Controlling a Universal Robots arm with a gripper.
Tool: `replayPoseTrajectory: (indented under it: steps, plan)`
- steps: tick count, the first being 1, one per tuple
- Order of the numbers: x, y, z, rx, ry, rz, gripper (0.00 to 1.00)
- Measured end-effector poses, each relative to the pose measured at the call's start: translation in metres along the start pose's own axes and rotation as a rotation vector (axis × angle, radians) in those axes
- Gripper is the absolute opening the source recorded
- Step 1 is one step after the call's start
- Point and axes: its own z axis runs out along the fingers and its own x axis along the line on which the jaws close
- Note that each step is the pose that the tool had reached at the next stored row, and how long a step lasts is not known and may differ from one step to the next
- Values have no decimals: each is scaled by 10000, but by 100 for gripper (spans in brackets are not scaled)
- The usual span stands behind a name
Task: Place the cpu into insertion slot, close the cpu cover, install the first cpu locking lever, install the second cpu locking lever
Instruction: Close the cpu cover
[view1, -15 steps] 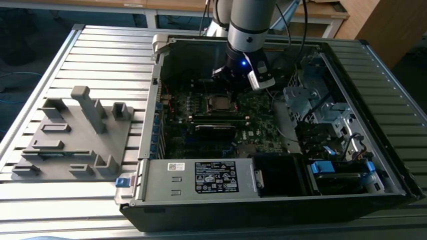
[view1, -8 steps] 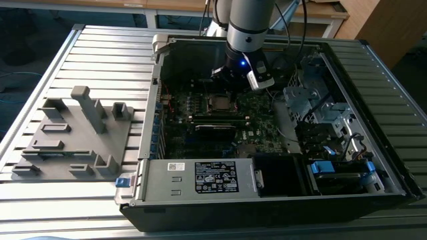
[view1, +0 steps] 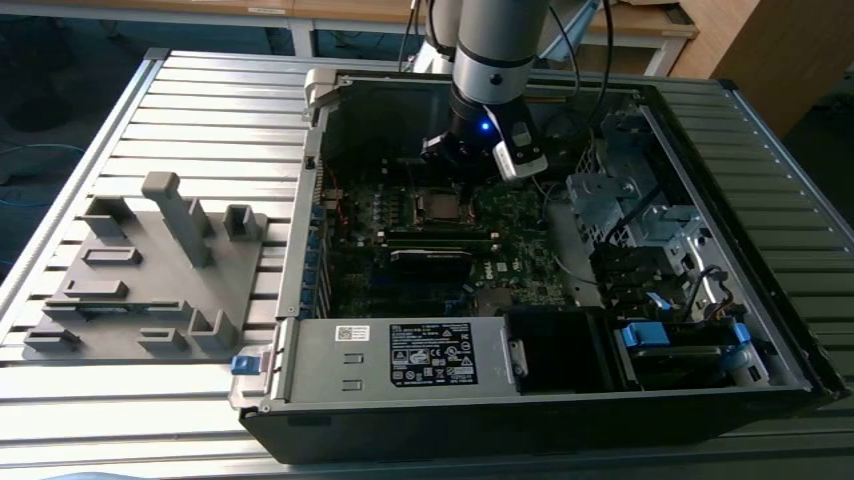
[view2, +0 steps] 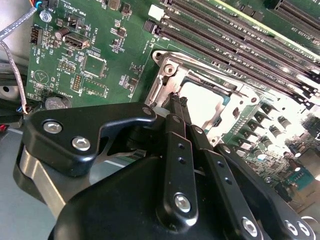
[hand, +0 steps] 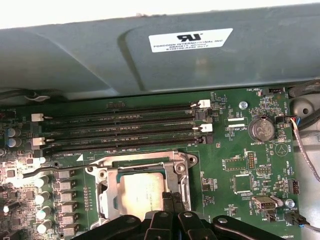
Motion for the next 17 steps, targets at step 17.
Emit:
replayPoseTrajectory:
  steps: [17]
  plan:
    - [24,-2,0,0,0,0,10]
